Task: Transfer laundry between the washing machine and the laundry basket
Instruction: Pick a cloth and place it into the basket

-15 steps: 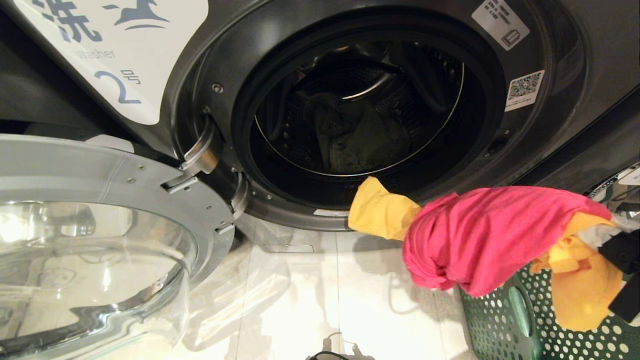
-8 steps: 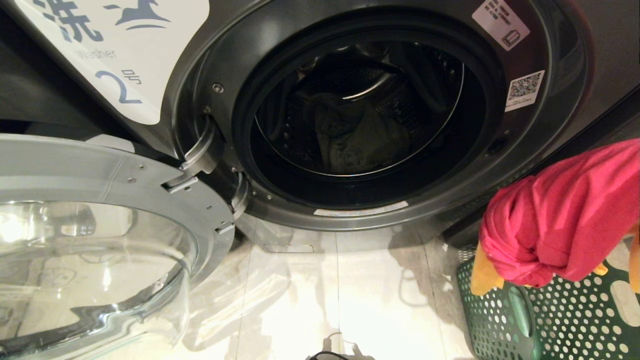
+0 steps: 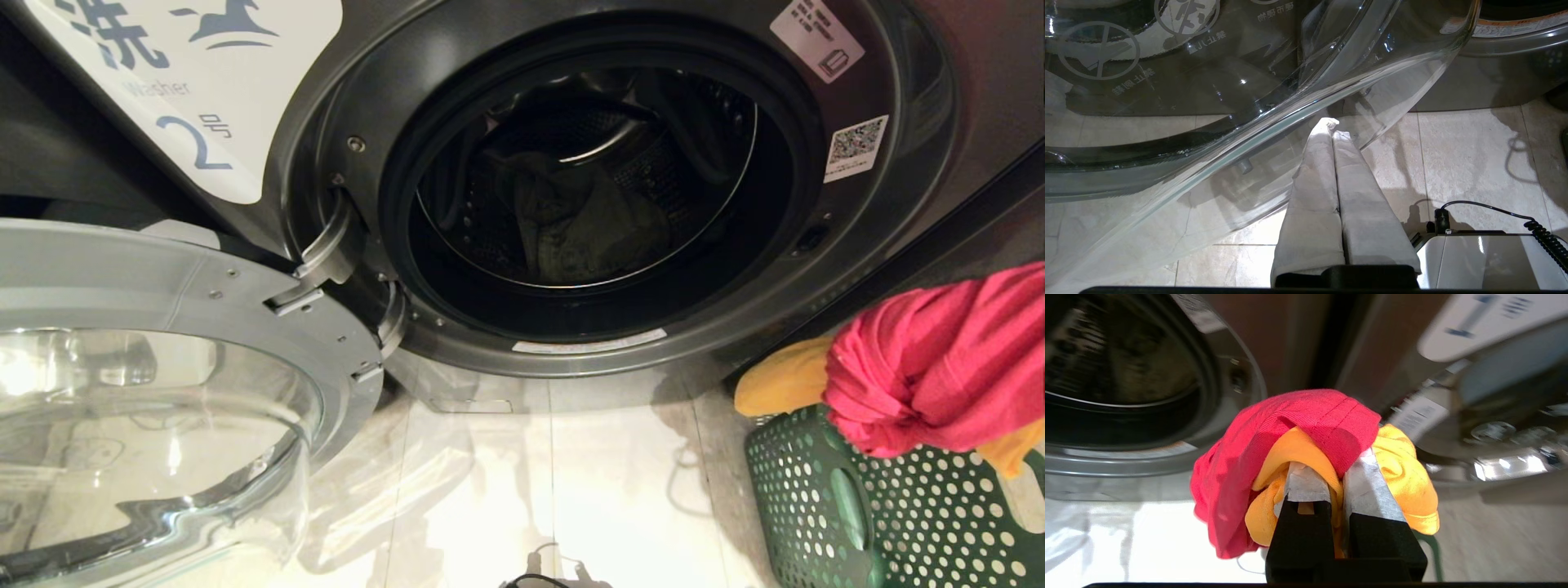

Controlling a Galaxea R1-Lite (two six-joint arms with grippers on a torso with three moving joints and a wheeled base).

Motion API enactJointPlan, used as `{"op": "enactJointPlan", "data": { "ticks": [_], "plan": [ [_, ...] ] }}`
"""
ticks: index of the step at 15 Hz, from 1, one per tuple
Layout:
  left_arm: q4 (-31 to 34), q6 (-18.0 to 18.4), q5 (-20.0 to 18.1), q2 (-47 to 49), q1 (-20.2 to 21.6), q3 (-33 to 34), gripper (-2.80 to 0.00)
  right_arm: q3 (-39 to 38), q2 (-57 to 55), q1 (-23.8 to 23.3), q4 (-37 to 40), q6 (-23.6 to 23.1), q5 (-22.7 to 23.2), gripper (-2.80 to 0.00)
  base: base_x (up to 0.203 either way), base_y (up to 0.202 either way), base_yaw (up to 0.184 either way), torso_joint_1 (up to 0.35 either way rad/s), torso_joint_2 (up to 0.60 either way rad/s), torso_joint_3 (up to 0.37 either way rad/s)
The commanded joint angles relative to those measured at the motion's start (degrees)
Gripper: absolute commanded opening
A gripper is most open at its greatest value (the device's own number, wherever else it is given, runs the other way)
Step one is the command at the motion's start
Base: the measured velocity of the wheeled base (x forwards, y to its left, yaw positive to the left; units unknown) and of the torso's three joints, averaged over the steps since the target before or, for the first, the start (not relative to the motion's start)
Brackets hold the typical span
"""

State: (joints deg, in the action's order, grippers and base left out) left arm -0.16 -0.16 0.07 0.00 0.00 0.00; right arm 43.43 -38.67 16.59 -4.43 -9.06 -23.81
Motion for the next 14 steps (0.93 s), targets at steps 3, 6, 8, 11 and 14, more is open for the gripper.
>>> {"op": "enactJointPlan", "data": {
  "ticks": [3,6,8,11,14],
  "plan": [
    [-0.02,-0.02,0.01,0.09,0.0,0.0,-2.8,2.4,4.16,-10.05,7.59,0.52,0.34,-2.8,0.0,0.0,0.0,0.0,0.0,0.0],
    [-0.02,-0.02,0.01,0.09,0.0,0.0,-2.8,2.85,5.48,-17.41,10.79,0.9,1.93,-2.8,0.0,0.0,0.0,0.0,0.0,0.0],
    [-0.02,-0.02,0.01,0.09,0.0,0.0,-2.8,2.8,5.39,-19.13,11.26,2.63,1.84,-2.8,0.0,0.0,0.0,0.0,0.0,0.0],
    [-0.02,-0.02,0.01,0.09,0.0,0.0,-2.8,3.99,3.04,-22.52,11.2,3.88,0.18,-2.8,0.0,0.0,0.0,0.0,0.0,0.0],
    [-0.02,-0.02,0.01,0.09,0.0,0.0,-2.8,6.55,-2.43,-28.27,11.27,6.81,-0.78,-2.8,0.0,0.0,0.0,0.0,0.0,0.0]
  ]
}}
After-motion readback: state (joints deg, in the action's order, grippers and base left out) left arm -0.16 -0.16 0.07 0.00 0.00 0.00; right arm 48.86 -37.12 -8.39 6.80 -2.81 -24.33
